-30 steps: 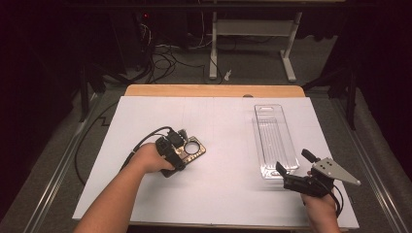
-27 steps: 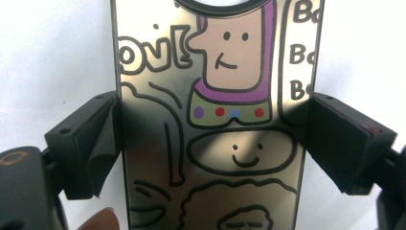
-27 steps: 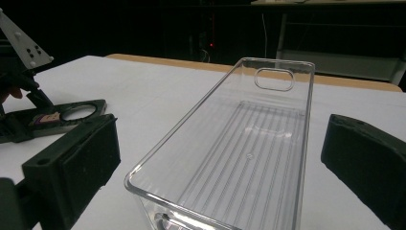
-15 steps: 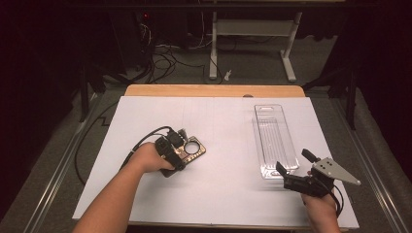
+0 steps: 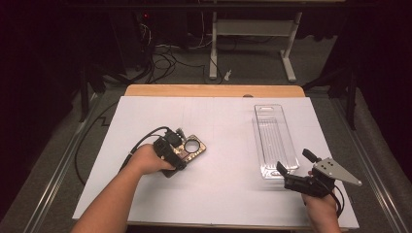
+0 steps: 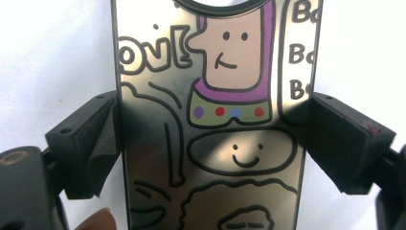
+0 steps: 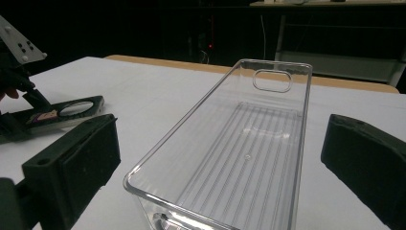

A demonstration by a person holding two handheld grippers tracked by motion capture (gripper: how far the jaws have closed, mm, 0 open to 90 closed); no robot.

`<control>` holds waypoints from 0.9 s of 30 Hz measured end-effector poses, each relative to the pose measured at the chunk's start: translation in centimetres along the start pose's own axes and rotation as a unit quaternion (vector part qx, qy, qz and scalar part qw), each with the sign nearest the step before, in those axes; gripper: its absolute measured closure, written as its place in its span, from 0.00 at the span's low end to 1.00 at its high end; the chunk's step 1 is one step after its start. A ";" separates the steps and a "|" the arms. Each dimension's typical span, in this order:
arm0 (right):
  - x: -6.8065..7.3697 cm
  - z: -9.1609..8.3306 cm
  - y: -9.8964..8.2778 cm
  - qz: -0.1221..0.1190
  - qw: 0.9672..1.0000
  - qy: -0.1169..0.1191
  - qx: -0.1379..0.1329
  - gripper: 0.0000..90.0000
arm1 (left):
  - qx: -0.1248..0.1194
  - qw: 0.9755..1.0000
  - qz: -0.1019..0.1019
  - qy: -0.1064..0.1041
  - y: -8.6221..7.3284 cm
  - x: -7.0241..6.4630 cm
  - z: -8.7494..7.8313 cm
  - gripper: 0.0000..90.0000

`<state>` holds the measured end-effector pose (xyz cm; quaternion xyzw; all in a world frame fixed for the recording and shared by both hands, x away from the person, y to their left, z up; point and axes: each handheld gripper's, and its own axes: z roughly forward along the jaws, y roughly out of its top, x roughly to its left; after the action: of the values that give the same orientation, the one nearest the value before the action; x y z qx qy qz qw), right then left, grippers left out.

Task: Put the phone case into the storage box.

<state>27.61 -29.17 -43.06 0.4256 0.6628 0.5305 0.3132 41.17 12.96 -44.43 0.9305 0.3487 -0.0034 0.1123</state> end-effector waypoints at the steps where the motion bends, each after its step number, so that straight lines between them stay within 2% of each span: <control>1: 0.0 0.0 0.0 0.000 1.000 0.000 0.000 0.00 | -0.004 1.000 0.000 0.001 -0.1 0.0 0.0 0.15; 8: -0.1 0.1 0.0 -0.001 1.000 -0.002 0.001 0.00 | -0.027 0.999 -0.017 -0.011 -0.8 -0.2 -0.4 0.15; 10: 0.0 0.0 0.0 -0.002 1.000 -0.001 0.001 0.00 | -0.036 0.999 -0.018 -0.008 -1.0 -0.3 -0.7 0.15; 18: 0.0 -0.2 0.1 -0.001 1.000 -0.003 -0.003 0.00 | -0.095 0.995 -0.033 -0.013 -2.5 -0.5 -1.9 0.15; 23: 0.0 -0.3 0.1 -0.001 1.000 -0.004 -0.005 0.00 | -0.137 0.989 -0.050 -0.022 -3.7 -0.4 -2.0 0.15; 24: 0.0 -0.3 0.1 -0.001 1.000 -0.004 -0.004 0.00 | -0.144 0.988 -0.050 -0.020 -4.0 -0.4 -2.1 0.15; 25: 0.0 -0.3 0.0 -0.002 1.000 -0.005 -0.003 0.00 | -0.153 0.987 -0.049 -0.008 -4.2 -0.5 -2.2 0.15; 27: 0.1 -0.2 0.1 -0.003 1.000 -0.004 -0.002 0.00 | -0.168 0.984 -0.057 -0.012 -4.8 -0.5 -2.4 0.15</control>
<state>27.43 -29.20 -42.96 0.4249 0.6616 0.5295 0.3184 37.50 16.62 -42.99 0.8768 0.3954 0.0379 0.2711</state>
